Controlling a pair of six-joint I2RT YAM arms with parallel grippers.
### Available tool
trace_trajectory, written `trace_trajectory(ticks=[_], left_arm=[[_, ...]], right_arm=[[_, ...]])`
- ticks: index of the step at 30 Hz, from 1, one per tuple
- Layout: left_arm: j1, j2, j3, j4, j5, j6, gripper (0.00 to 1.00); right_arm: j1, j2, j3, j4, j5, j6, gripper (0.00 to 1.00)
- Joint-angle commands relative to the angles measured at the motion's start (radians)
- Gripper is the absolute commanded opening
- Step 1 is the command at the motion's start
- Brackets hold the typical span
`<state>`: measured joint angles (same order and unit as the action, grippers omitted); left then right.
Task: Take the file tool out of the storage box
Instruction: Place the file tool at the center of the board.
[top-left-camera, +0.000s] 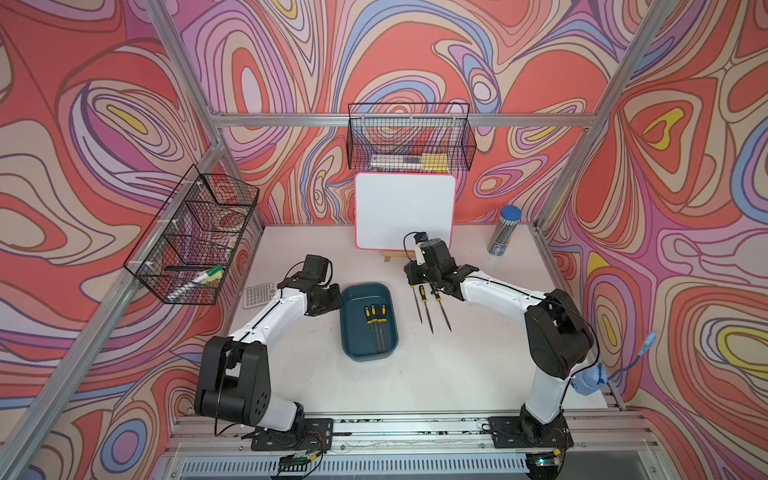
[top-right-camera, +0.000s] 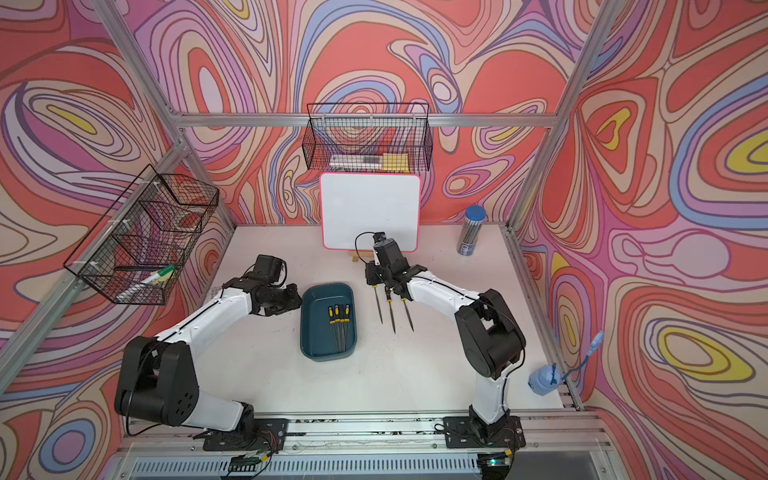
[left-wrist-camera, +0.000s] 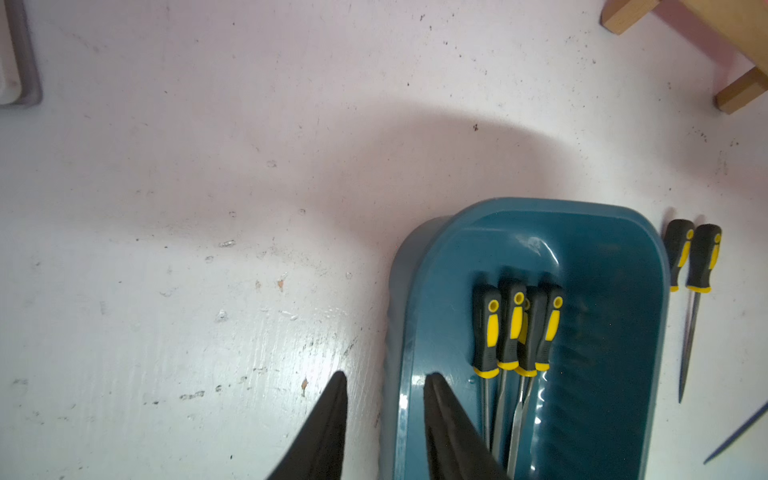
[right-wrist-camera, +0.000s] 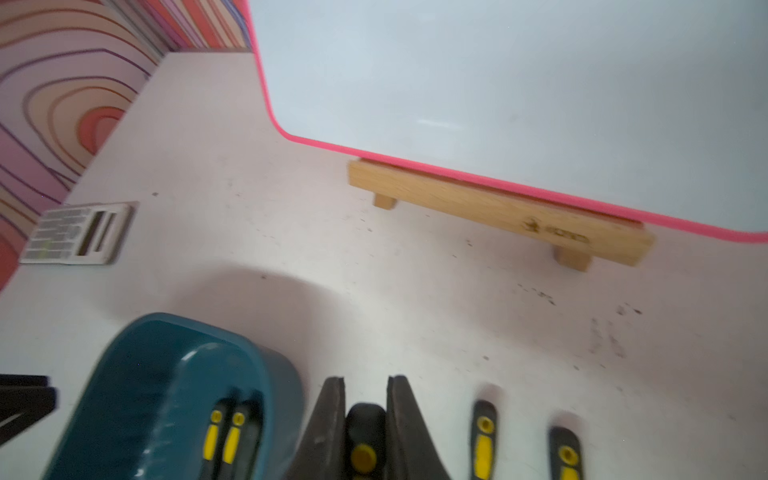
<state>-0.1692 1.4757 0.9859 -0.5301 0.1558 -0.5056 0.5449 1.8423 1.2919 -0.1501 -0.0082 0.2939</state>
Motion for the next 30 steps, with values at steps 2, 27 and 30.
trace_trajectory(ticks=[2,27,30], left_arm=[[0.007,0.021,0.014,0.013,0.014,-0.001,0.36],[0.007,0.004,-0.008,0.005,-0.005,0.009,0.37],[0.007,0.001,-0.012,0.008,-0.002,0.007,0.38]], right_arm=[[-0.075,-0.039,-0.055,-0.056,0.014,-0.103,0.08],[-0.23,0.176,0.058,-0.171,0.02,-0.189,0.13],[-0.233,0.181,0.064,-0.18,0.026,-0.179,0.19]])
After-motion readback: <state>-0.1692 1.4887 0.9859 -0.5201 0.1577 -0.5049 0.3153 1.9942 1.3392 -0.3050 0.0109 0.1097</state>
